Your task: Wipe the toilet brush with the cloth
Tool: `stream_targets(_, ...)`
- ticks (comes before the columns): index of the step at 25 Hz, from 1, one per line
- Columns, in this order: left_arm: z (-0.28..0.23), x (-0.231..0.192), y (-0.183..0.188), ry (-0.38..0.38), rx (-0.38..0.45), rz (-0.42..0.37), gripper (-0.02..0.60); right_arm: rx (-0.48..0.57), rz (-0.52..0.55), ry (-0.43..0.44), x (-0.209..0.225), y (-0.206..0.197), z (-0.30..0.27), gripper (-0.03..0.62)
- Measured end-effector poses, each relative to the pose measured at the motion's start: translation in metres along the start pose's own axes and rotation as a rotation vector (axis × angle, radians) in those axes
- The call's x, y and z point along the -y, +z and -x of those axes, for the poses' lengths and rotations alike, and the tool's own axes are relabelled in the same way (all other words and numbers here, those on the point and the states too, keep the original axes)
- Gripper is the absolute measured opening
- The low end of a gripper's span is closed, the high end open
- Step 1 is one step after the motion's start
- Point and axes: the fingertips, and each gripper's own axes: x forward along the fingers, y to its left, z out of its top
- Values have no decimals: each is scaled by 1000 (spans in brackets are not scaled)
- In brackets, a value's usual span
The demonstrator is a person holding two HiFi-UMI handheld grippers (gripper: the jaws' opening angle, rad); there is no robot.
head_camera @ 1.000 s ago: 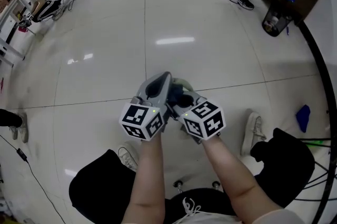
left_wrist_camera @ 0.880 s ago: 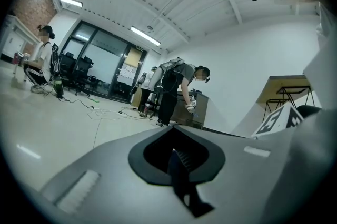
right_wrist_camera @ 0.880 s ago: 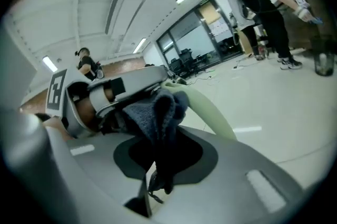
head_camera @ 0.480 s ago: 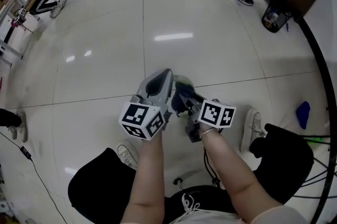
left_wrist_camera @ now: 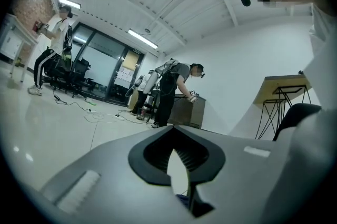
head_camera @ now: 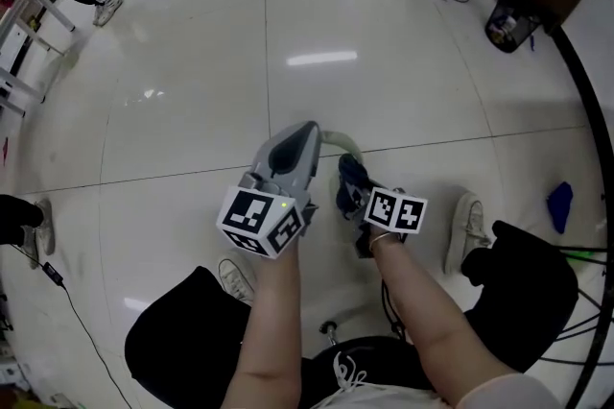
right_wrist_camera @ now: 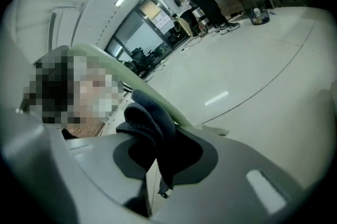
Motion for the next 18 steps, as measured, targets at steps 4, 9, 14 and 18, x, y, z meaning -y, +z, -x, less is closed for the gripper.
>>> stream_targets(4,3,-3,-3,9,4,5,6,-55,-60,-31,24,-25,-12,63)
stream_targets(9,5,-16,-3,23,8,11,6,-112,-73,6,28,-37,-18,63)
stream_targets(14,10,-19,-5,35,-16,20,6,-124,163,173,-15,-28,10,63)
stream_targets(18,24,-26,8,69,71,72,6,-114,488,359,-48,-11,58,63)
